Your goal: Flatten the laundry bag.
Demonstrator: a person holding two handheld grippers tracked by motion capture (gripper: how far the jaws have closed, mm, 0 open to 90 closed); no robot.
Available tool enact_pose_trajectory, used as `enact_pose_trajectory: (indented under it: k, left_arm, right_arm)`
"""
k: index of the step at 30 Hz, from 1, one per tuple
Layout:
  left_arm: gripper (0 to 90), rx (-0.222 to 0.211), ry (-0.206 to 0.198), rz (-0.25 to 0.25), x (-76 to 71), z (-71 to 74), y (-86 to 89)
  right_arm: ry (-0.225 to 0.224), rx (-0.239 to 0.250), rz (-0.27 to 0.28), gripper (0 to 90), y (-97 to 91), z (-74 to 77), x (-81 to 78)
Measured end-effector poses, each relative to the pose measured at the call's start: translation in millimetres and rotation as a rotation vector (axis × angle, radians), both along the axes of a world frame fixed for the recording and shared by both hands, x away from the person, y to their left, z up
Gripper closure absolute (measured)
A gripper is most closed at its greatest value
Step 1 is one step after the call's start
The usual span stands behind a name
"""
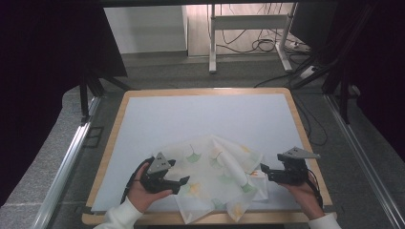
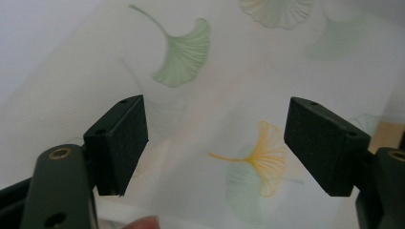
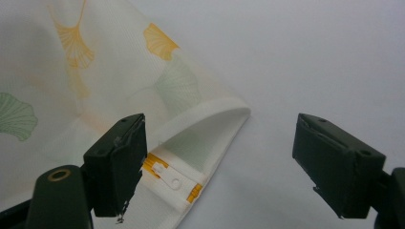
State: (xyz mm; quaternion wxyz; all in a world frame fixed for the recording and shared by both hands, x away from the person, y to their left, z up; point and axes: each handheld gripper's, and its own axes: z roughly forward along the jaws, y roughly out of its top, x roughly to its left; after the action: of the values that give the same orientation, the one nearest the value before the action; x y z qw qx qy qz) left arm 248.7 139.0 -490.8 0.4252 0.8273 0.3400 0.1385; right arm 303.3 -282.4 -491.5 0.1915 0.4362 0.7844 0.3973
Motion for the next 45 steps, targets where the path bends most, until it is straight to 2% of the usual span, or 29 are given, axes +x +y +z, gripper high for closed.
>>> enact_pose_trajectory:
  k: [6, 9, 10, 11, 17, 18, 19, 22, 23, 26, 28, 31, 33, 35, 36, 39, 40, 41, 42, 44, 45]
  left_arm:
    - [23.5, 0.026, 0.012, -0.076, -9.0, -1.9, -18.1]
    - [23.4, 0.066, 0.020, -0.138, -15.3, -7.1, -33.3]
    - [23.3, 0.095, 0.025, -0.176, -20.3, -11.4, -43.3]
    - [23.1, 0.095, 0.025, -0.176, -20.3, -11.4, -43.3]
    - [18.2, 0.162, 0.056, -0.269, -33.7, -24.8, -65.2]
    - [15.2, 0.198, 0.071, -0.291, -37.7, -30.7, -70.5]
    - [13.1, 0.198, 0.071, -0.291, -37.7, -30.7, -70.5]
    - [9.9, 0.278, 0.071, -0.301, -42.0, -40.0, -77.5]
    - [7.6, 0.292, 0.071, -0.299, -42.6, -42.3, -78.9]
    - [3.8, 0.323, 0.062, -0.296, -44.5, -47.0, -80.6]
    - [3.8, 0.328, 0.056, -0.291, -45.2, -47.4, -80.7]
    - [4.2, 0.376, 0.003, -0.279, -49.6, -51.0, -82.9]
    - [4.8, 0.390, -0.013, -0.276, -51.2, -51.9, -84.0]
    - [9.3, 0.409, -0.039, -0.266, -52.9, -52.7, -84.7]
    - [9.3, 0.409, -0.047, -0.260, -52.9, -52.6, -84.1]
    - [17.4, 0.383, -0.042, -0.248, -50.3, -49.9, -78.9]
    - [24.2, 0.357, -0.031, -0.246, -47.8, -48.0, -73.7]
    - [26.1, 0.357, -0.031, -0.246, -47.8, -48.0, -73.7]
    - [26.1, 0.340, -0.023, -0.244, -46.4, -47.2, -71.5]
    - [33.8, 0.324, -0.011, -0.249, -43.6, -45.4, -67.3]
    - [33.8, 0.321, -0.006, -0.253, -43.1, -44.9, -66.6]
  right_arm:
    - [0.017, -0.010, -0.015, 19.3, -2.5, -3.6, 0.1]
    - [0.017, -0.010, -0.018, 19.3, -3.4, -3.9, -0.2]
    - [0.020, -0.009, -0.022, 19.4, -3.8, -4.4, -0.1]
    - [0.022, -0.011, -0.023, 19.4, -3.8, -5.0, 0.2]
    - [0.033, -0.015, -0.025, 19.4, -3.7, -7.5, 2.2]
    - [0.035, -0.014, -0.025, 19.4, -3.7, -7.7, 2.2]
    - [0.035, -0.014, -0.025, 19.4, -3.7, -7.7, 2.2]
    - [0.035, -0.011, -0.025, 19.4, -4.6, -7.2, 2.2]
    - [0.035, -0.011, -0.027, 19.4, -4.8, -7.3, 2.5]
    - [0.040, -0.010, -0.031, 19.4, -5.6, -7.7, 2.8]
    - [0.041, -0.009, -0.032, 19.4, -5.7, -7.6, 2.8]
    - [0.043, -0.010, -0.034, 19.4, -5.8, -7.7, 2.9]
    - [0.043, -0.009, -0.035, 19.4, -5.7, -8.0, 3.0]
    - [0.044, -0.010, -0.036, 19.4, -5.5, -8.2, 3.1]
    - [0.044, -0.010, -0.036, 19.4, -5.5, -8.2, 3.1]
    - [0.045, -0.010, -0.037, 19.4, -5.5, -8.2, 3.1]
    - [0.046, -0.010, -0.039, 19.3, -5.7, -8.4, 3.3]
    - [0.046, -0.010, -0.039, 19.3, -5.7, -8.4, 3.3]
    - [0.046, -0.010, -0.040, 19.4, -5.8, -8.5, 3.5]
    - [0.048, -0.010, -0.041, 19.4, -6.5, -8.6, 3.9]
    - [0.048, -0.010, -0.041, 19.4, -6.5, -8.6, 3.9]
